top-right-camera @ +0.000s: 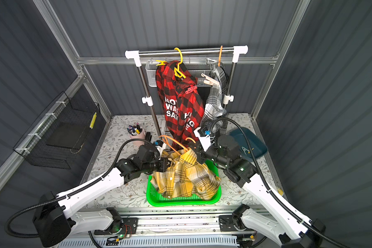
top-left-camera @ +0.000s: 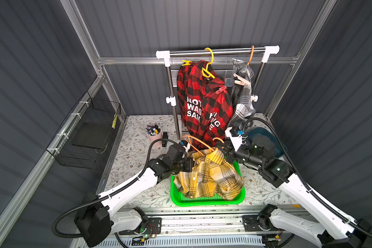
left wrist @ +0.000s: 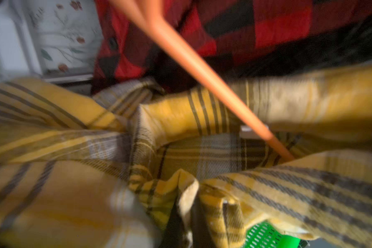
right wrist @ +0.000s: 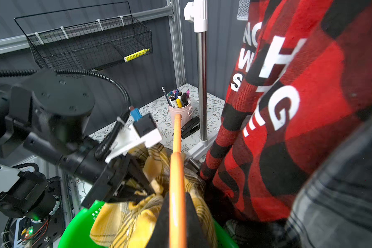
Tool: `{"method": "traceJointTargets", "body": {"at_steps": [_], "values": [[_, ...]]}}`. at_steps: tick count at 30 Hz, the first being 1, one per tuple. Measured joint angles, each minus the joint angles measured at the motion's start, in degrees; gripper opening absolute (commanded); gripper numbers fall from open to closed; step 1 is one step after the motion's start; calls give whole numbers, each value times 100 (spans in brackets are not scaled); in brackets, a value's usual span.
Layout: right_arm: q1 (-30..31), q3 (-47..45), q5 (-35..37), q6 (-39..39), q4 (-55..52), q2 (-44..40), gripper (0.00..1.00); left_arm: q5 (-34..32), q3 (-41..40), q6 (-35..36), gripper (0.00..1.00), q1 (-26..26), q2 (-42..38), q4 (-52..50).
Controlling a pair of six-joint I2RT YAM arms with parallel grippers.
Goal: Remove the clothespins securing long-sleeve shirts to the hanger
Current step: Remove the long-sleeve shirt from the hanger.
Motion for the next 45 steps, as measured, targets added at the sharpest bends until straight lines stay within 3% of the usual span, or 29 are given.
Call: {"method": "traceJointTargets", "body": {"at_steps": [2,4,5,6,8,10,15,21,29,37,43,45], "values": [[0,0,2,24,33,118,0,-20,-90,-136,0,-260,133,50],[0,0,2,57,42,184,0,-31,-181,-210,28,-413,114,52],[0,0,2,66,44,199,0,-81,-192,-229,51,-437,59,9],[0,0,4,74,46,208,0,-170,-192,-232,64,-435,-24,-15],[0,0,9,85,61,208,0,-369,-118,-223,78,-435,-251,-184],[0,0,26,85,83,208,0,-586,98,-190,86,-435,-505,-374],[20,0,114,81,83,208,0,-1008,809,-170,90,-424,-1080,-219],[138,0,247,44,87,208,0,-1078,885,-505,91,-306,-1169,564],[378,0,470,-46,269,197,0,-293,188,-1703,90,800,-800,1775],[750,0,632,-197,476,275,0,138,190,-2103,89,802,-490,2439],[968,0,669,-330,531,450,0,267,190,-2302,80,802,-136,2872],[973,0,667,-348,588,461,0,306,190,-2396,71,802,-7,3042]]}}
